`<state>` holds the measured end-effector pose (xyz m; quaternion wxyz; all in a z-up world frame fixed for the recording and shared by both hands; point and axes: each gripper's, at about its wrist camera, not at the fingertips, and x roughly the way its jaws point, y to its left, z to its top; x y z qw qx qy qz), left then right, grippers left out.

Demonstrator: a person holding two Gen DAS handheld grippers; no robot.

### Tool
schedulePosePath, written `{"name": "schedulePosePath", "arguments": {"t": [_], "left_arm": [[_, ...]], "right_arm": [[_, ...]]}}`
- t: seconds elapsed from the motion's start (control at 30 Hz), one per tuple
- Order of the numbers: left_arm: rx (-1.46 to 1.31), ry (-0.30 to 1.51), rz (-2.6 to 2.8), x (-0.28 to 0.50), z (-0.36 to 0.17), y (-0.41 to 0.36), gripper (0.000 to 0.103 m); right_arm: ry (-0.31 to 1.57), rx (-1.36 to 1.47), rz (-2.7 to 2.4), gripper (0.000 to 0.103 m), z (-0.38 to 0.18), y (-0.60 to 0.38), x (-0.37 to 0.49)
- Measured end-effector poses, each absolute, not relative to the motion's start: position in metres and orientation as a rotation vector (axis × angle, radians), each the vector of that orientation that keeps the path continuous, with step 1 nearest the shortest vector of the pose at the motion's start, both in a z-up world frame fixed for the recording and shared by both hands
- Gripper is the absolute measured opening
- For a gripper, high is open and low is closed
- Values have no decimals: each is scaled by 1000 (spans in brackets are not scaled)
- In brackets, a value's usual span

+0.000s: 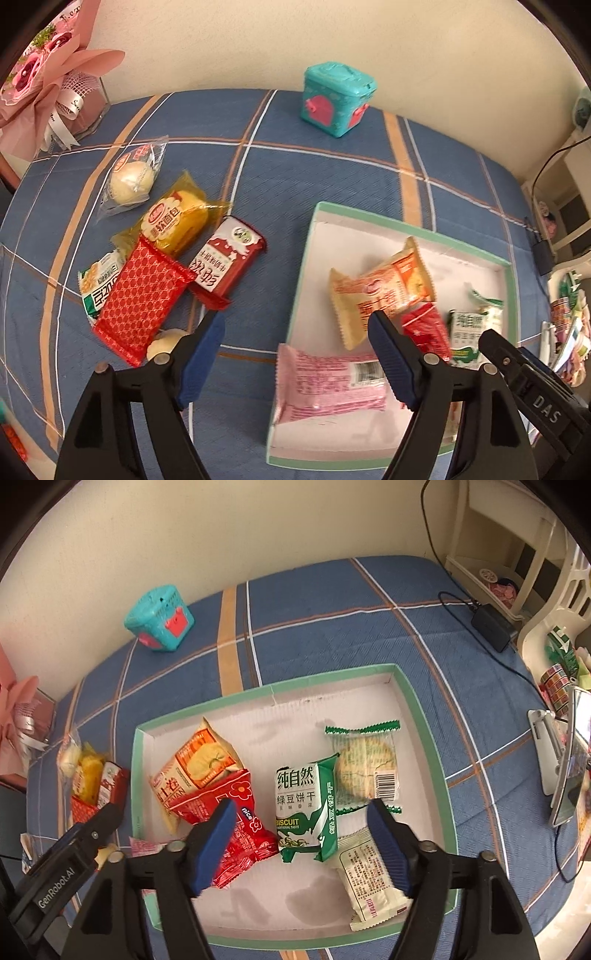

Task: Organize snacks
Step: 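Withdraw both tools from the tray back to the snack pile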

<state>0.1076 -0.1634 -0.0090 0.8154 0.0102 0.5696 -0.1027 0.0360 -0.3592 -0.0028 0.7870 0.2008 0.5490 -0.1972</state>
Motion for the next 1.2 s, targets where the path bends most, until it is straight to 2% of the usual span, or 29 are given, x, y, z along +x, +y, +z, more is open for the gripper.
{"name": "schedulePosePath", "arguments": {"t": [0.17, 0.2, 0.27, 0.43, 0.87, 1.2], "left_arm": [[24, 1204, -219, 109, -13, -160, 89], [25, 1195, -223, 108, -12, -160, 90], [30, 1166, -229, 108, -8, -160, 95], [43, 1101, -235, 107, 1, -159, 97], [17, 961, -229, 96, 28, -145, 97], [3, 931, -189, 87, 40, -124, 97]], "right_arm": [[1197, 427, -401, 102, -10, -357, 39], [1194, 425, -400, 103, -10, -356, 39], [1192, 421, -392, 103, -9, -355, 39], [1168, 383, -378, 103, 0, -348, 41], [1083, 385, -327, 103, 21, -332, 39], [1047, 408, -292, 103, 24, -312, 33]]}}
